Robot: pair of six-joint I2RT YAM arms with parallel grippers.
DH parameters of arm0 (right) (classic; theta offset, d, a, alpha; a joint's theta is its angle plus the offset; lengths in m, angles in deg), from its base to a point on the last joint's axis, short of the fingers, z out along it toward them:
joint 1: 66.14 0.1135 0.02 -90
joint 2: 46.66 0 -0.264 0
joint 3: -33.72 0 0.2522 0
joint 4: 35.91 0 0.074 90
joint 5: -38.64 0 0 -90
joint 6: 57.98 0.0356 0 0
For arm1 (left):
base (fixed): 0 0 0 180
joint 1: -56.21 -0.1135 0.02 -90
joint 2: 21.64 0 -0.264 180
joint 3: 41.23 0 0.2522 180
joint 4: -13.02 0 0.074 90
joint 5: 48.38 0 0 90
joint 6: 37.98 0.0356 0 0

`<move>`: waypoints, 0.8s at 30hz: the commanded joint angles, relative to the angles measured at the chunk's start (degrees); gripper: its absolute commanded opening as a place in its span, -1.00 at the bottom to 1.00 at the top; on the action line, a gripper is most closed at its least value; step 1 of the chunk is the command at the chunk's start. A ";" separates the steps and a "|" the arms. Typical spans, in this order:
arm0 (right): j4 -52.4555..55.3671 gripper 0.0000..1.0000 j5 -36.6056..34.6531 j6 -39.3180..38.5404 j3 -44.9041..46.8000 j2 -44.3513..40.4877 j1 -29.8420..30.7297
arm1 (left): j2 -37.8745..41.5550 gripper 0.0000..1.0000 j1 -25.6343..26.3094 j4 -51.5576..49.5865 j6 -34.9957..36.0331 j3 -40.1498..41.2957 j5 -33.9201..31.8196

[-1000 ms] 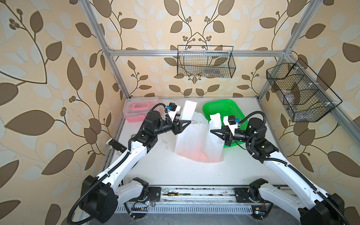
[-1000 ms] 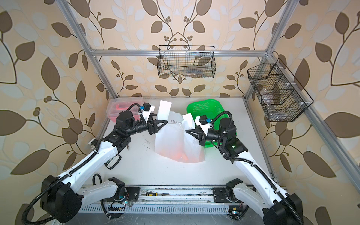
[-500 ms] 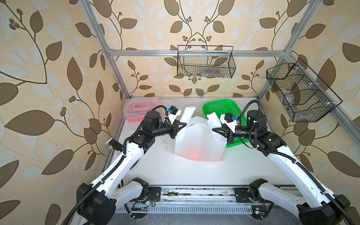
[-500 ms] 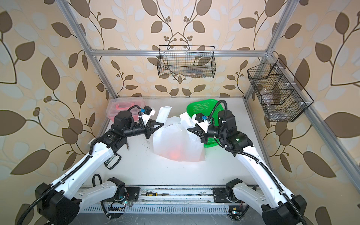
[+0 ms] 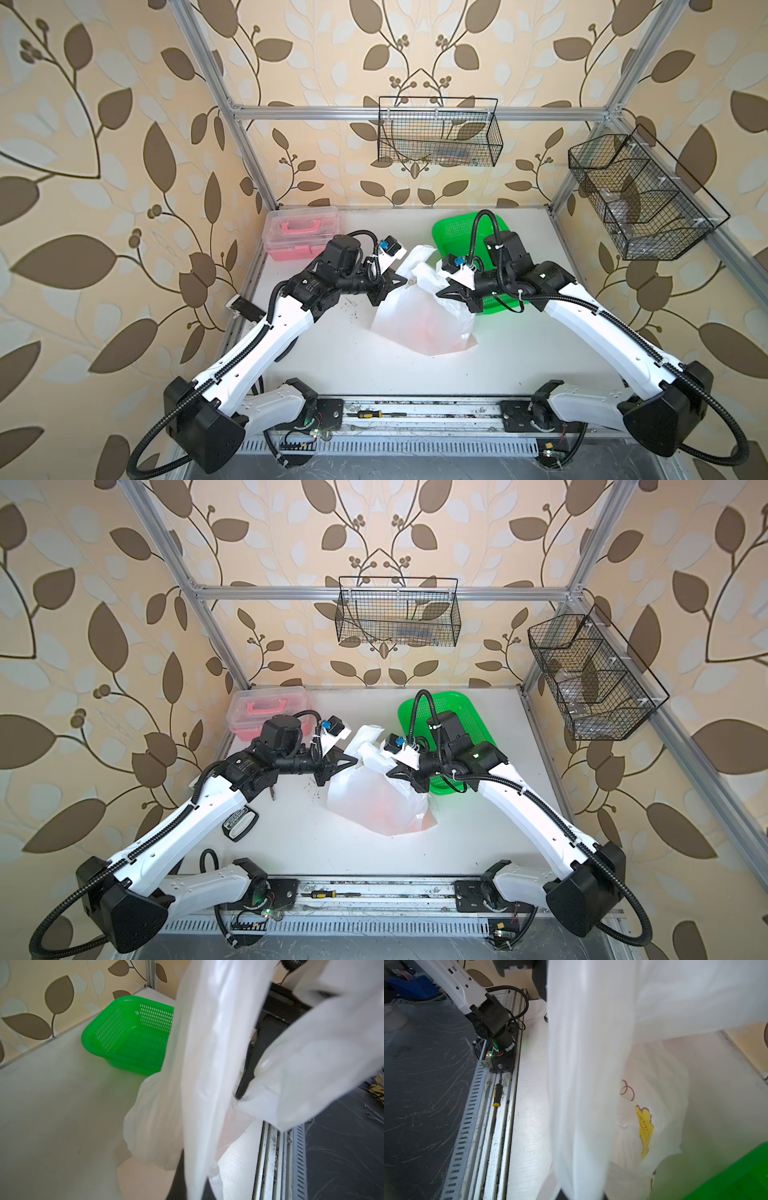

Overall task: Place the oranges into plastic bags & tie knots
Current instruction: Tie the plastic bag at the center of the board.

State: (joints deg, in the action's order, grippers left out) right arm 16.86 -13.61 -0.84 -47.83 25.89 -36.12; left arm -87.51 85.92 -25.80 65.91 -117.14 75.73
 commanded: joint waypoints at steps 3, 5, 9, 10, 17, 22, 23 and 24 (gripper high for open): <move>0.98 -0.80 2.57 -2.97 -1.91 0.83 0.19 | -1.69 -1.00 1.93 -3.15 5.10 -4.52 1.92; 0.18 -0.64 4.87 -2.87 -1.73 0.99 -0.69 | -2.19 -1.00 2.19 -3.93 6.59 -5.25 2.52; -1.10 -0.35 10.59 -2.42 -1.07 0.39 -3.89 | -2.78 -1.00 2.50 -4.64 8.70 -5.95 3.93; -2.02 -0.25 11.75 -2.03 -0.41 -0.20 -4.62 | -2.93 -1.00 2.57 -4.87 9.37 -6.05 4.27; -5.60 0.19 14.21 -0.74 1.24 -2.03 -5.23 | -4.30 -1.00 2.64 -5.58 12.68 -7.11 6.32; -6.90 0.12 14.44 -0.23 1.24 -1.40 -5.25 | -5.37 -1.00 2.89 -6.13 13.44 -8.43 6.84; -7.19 0.09 14.54 0.06 1.23 -1.00 -5.10 | -5.56 -1.00 2.91 -6.05 13.61 -8.56 7.09; -7.27 0.09 14.54 0.08 0.96 -0.57 -4.94 | -5.65 -1.00 2.90 -5.99 13.69 -8.69 7.28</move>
State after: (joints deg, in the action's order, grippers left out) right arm 10.52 -1.32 -0.30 -47.11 24.62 -41.19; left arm -93.19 88.18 -31.16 77.61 -123.37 80.49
